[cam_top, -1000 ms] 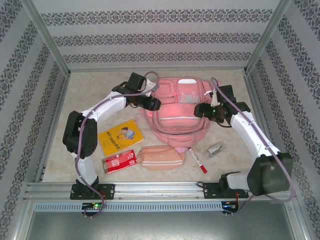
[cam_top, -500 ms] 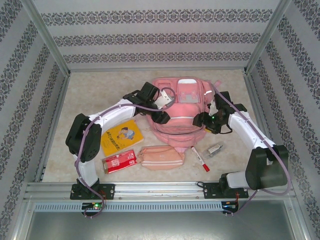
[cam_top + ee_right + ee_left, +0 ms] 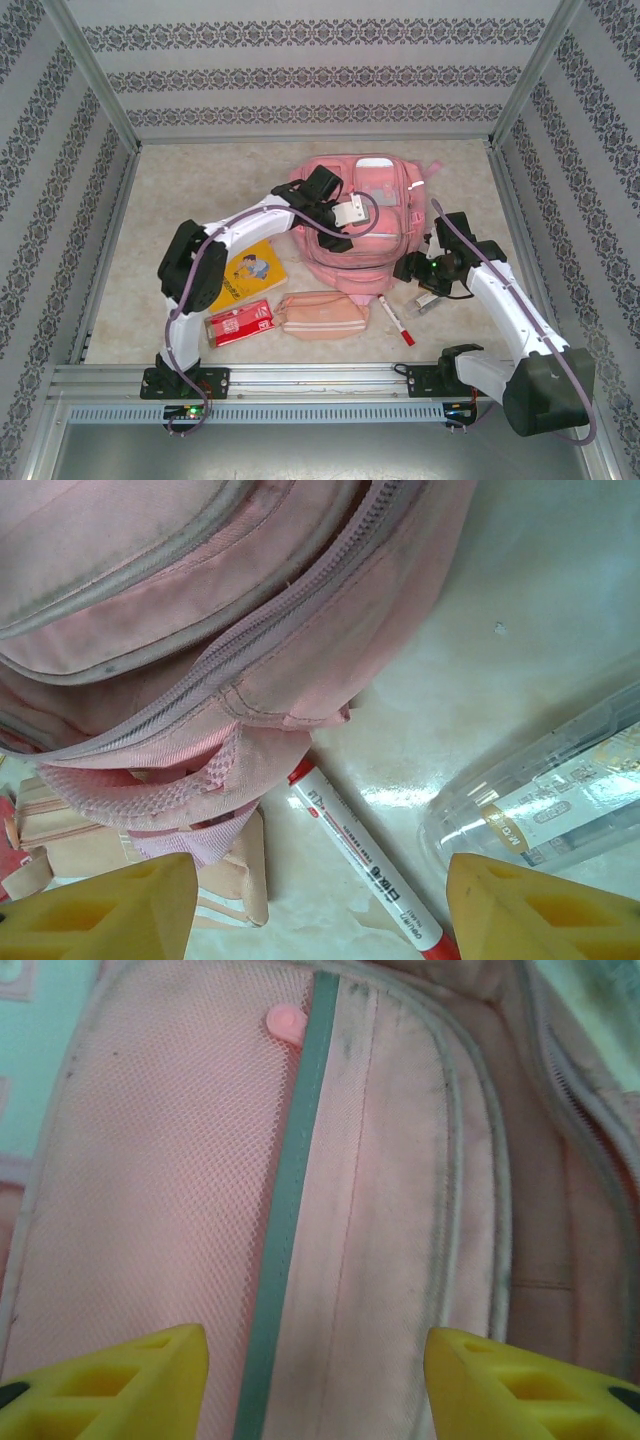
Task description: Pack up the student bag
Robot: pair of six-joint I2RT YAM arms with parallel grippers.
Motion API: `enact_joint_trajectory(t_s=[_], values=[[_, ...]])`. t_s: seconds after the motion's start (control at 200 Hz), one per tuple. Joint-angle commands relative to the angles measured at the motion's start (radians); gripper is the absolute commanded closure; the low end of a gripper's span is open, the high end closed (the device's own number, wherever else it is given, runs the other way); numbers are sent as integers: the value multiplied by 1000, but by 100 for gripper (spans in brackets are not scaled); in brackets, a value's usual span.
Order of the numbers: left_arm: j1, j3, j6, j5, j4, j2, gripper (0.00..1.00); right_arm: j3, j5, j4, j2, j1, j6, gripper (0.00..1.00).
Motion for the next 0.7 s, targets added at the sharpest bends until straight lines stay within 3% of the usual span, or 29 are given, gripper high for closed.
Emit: enact_joint_trajectory(t_s=[0.0, 0.34, 0.595, 0.695], values=[[-25, 53, 102, -25, -102, 55, 40, -3, 13, -4, -4, -3, 13, 32], [-43, -22, 143, -79, 16, 55, 23, -1, -46, 34, 13, -4, -10, 31], [-44, -18, 196, 61, -29, 58, 18, -8, -57, 59, 14, -6, -9, 31], [-50, -10, 184, -77, 16, 85, 25, -8, -57, 68, 20, -5, -7, 32]])
